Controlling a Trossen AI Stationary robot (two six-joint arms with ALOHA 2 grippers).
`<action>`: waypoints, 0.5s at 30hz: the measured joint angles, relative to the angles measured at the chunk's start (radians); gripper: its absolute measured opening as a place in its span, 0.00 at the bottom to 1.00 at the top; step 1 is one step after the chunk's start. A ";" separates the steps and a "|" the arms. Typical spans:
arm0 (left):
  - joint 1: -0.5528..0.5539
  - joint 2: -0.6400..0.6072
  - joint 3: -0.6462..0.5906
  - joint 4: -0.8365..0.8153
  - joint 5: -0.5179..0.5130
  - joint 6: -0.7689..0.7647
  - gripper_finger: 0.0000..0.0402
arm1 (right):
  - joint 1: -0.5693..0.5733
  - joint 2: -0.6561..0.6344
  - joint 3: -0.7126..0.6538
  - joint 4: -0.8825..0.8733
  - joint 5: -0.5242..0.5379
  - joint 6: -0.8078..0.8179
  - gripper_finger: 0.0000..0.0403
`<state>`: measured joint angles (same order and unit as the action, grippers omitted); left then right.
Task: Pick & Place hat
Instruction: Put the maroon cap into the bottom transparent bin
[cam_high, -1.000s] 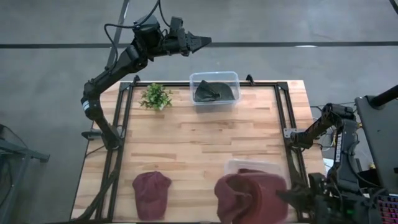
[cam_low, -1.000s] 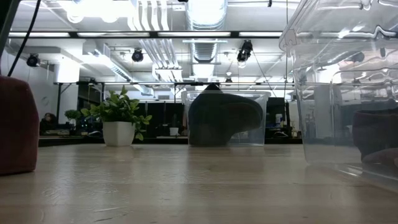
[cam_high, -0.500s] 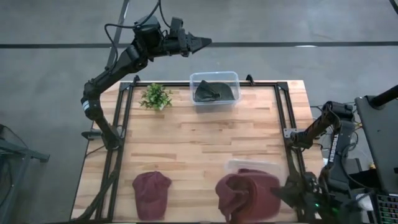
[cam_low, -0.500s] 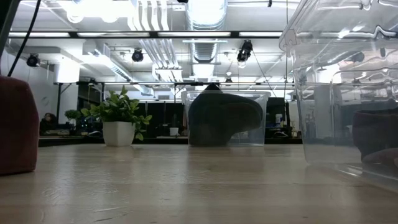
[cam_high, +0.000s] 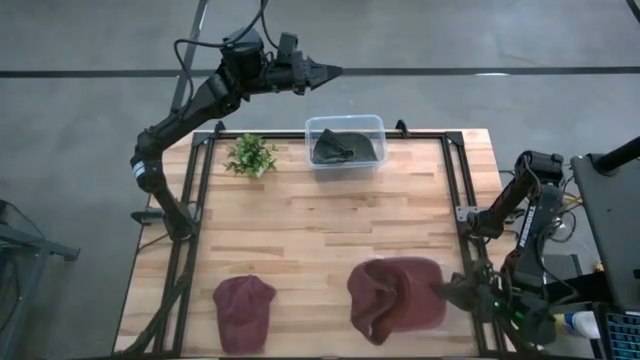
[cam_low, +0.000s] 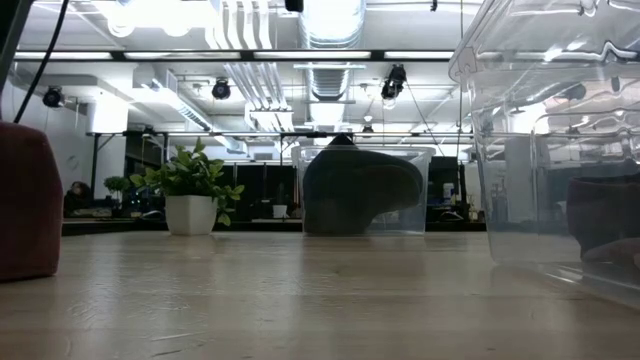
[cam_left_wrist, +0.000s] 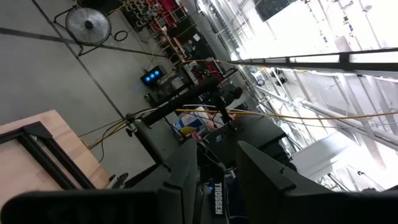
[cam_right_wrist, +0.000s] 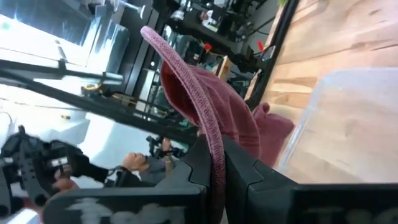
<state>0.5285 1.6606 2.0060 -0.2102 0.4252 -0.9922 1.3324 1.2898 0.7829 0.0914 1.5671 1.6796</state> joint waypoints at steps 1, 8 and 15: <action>0.000 0.001 0.000 0.000 0.000 0.003 0.26 | 0.000 -0.005 -0.013 -0.001 0.000 0.009 0.03; 0.003 0.002 -0.017 -0.001 -0.017 0.022 0.26 | 0.004 -0.049 -0.085 -0.003 -0.059 0.085 0.03; 0.006 0.003 -0.021 0.001 -0.026 0.023 0.26 | 0.010 -0.063 -0.144 -0.007 -0.092 0.126 0.03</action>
<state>0.5346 1.6634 1.9849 -0.2096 0.3989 -0.9695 1.3426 1.2265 0.6385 0.0848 1.4754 1.8054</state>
